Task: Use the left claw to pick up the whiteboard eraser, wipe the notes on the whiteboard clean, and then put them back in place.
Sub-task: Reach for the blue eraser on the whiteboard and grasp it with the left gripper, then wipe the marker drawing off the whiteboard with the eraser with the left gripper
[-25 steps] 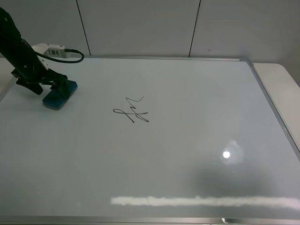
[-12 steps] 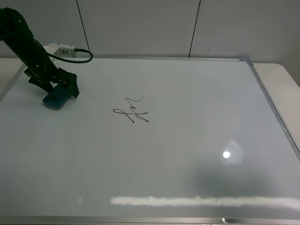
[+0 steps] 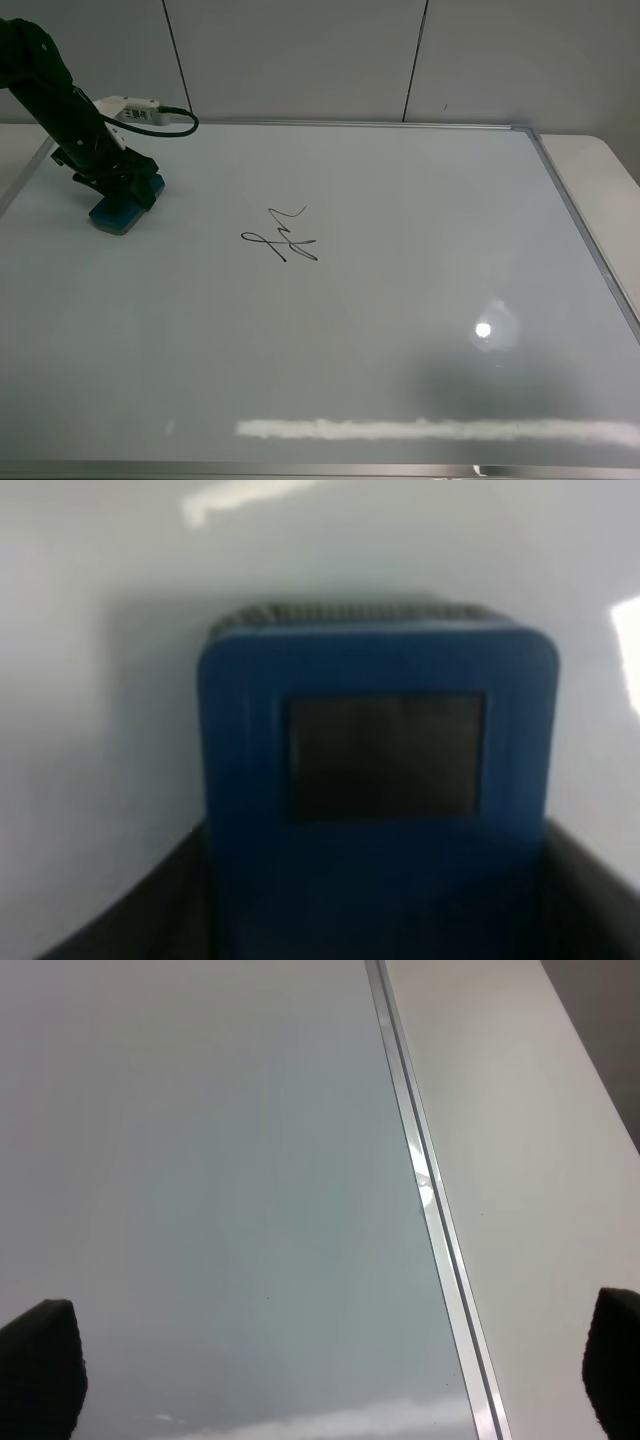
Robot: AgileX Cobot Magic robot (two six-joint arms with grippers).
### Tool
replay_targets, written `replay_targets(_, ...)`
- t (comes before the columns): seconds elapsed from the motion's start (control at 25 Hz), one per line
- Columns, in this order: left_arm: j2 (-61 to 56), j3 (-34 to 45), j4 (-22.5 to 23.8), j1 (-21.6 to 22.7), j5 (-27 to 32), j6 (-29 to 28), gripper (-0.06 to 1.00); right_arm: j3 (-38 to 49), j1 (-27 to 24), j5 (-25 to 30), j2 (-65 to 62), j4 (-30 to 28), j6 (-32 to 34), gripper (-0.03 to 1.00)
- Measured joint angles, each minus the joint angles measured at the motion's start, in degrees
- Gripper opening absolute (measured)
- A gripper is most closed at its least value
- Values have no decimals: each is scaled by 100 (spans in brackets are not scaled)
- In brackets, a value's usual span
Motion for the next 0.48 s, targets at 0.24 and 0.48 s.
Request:
replay_targets(0.24, 0, 0, 134, -17, 2, -247, 55, 0, 0, 0, 0, 0, 0, 99)
replay_targets(0.48, -175, 0, 346, -17, 156, -690, 55, 0, 0, 0, 0, 0, 0, 99)
